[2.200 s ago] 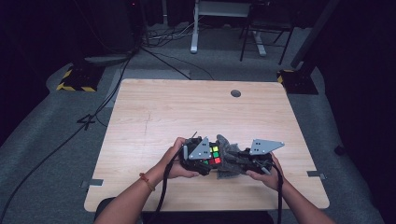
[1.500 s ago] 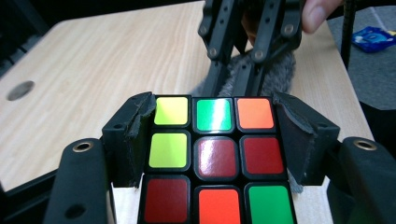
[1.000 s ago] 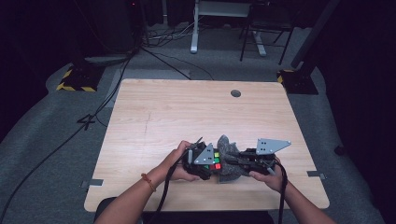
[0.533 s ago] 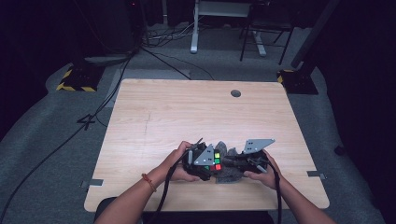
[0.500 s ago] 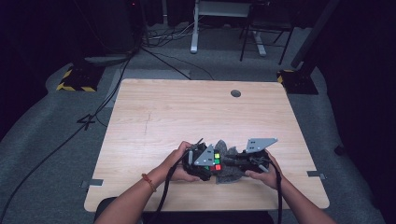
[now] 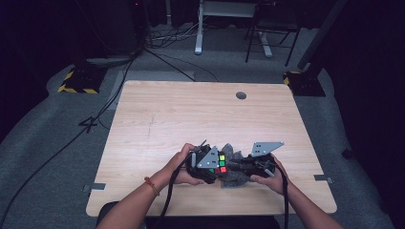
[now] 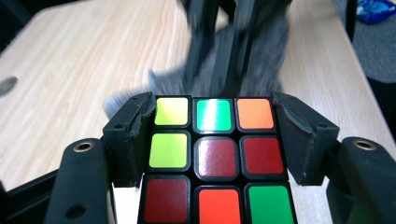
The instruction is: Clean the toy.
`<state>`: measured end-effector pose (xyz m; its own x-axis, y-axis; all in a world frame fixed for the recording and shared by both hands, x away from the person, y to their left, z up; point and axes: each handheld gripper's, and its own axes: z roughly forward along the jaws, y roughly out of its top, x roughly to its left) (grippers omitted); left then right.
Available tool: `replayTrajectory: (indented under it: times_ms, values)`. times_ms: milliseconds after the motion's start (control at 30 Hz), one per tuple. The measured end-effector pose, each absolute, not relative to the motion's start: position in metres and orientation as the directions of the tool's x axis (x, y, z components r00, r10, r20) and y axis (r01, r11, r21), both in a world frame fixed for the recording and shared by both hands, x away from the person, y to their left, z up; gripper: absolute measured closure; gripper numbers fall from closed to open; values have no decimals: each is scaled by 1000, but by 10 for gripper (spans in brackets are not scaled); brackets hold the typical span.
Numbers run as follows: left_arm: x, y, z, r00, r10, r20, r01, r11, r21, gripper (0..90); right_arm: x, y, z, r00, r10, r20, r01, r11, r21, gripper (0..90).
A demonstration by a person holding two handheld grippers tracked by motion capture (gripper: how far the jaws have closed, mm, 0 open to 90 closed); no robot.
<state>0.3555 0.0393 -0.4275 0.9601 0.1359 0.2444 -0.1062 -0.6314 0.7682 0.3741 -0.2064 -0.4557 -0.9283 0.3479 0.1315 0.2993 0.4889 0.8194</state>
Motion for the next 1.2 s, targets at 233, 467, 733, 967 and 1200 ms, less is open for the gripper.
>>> replayTrajectory:
  times_ms: [233, 467, 733, 967, 1200]
  values:
    - [357, 40, -427, 961, 137, 241, -103, -632, 768, 341, 373, -205, -455, -934, 333, 131, 290, 488, 823, 773]
    - [359, 40, -429, 961, 141, 238, -96, -639, 764, 342, 363, -215, -430, -948, 281, 149, 248, 358, 900, 773]
    - [351, 41, -417, 955, 135, 265, -134, -601, 788, 342, 364, -210, -437, -940, 327, 101, 243, 428, 871, 774]
    - [347, 44, -407, 959, 131, 252, -141, -551, 822, 342, 370, -202, -456, -940, 324, 111, 269, 497, 825, 773]
    - [350, 49, -407, 956, 139, 259, -138, -564, 814, 342, 366, -197, -457, -954, 281, 100, 237, 511, 826, 773]
